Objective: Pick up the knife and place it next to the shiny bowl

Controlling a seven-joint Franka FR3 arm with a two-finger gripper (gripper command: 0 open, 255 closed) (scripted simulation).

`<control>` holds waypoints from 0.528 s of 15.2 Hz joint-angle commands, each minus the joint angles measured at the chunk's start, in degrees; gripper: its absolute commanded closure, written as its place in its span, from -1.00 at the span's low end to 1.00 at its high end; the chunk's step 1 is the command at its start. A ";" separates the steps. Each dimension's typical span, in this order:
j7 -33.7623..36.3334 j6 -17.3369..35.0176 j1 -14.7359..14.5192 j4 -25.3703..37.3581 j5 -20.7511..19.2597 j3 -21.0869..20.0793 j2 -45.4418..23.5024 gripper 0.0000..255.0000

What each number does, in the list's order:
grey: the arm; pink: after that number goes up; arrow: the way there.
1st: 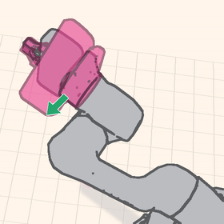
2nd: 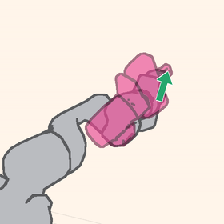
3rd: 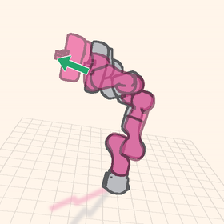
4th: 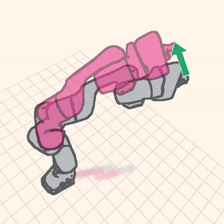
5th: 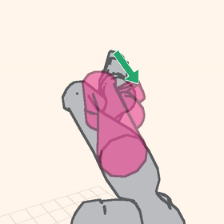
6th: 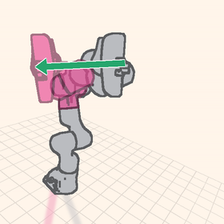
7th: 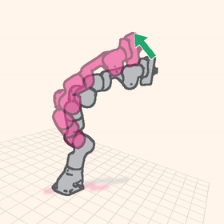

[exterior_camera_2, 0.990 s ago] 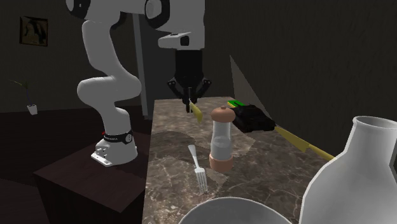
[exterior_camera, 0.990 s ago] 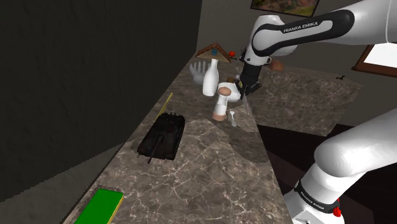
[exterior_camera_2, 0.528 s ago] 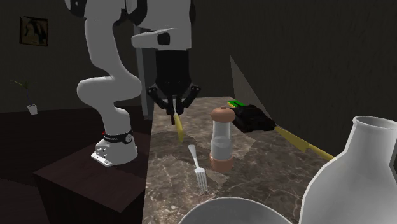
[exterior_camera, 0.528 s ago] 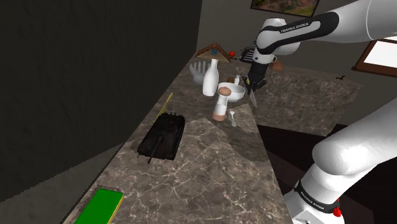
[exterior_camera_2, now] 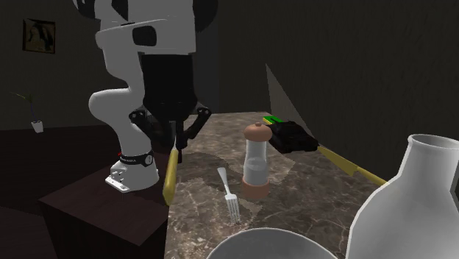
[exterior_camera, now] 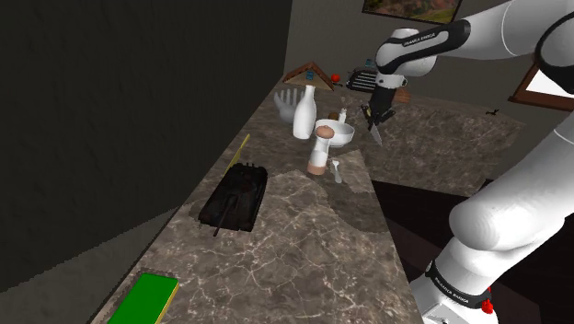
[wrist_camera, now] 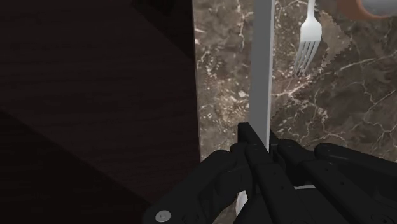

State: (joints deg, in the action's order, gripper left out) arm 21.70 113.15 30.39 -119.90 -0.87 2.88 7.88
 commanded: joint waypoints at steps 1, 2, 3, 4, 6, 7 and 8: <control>-2.54 -0.02 1.03 3.57 0.09 1.41 -3.52 1.00; -2.54 0.74 1.05 2.98 0.10 1.40 -3.69 1.00; -2.55 1.50 1.06 2.40 0.11 1.40 -3.86 1.00; -2.55 2.25 1.06 1.83 0.12 1.40 -4.05 1.00; -2.56 3.77 1.07 0.73 0.14 1.42 -4.47 1.00; -2.57 4.52 1.07 0.20 0.16 1.42 -4.69 1.00; -2.58 5.28 1.07 -0.32 0.17 1.43 -4.93 1.00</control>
State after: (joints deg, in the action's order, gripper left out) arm 18.93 117.67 31.56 -119.57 -0.70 4.41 3.02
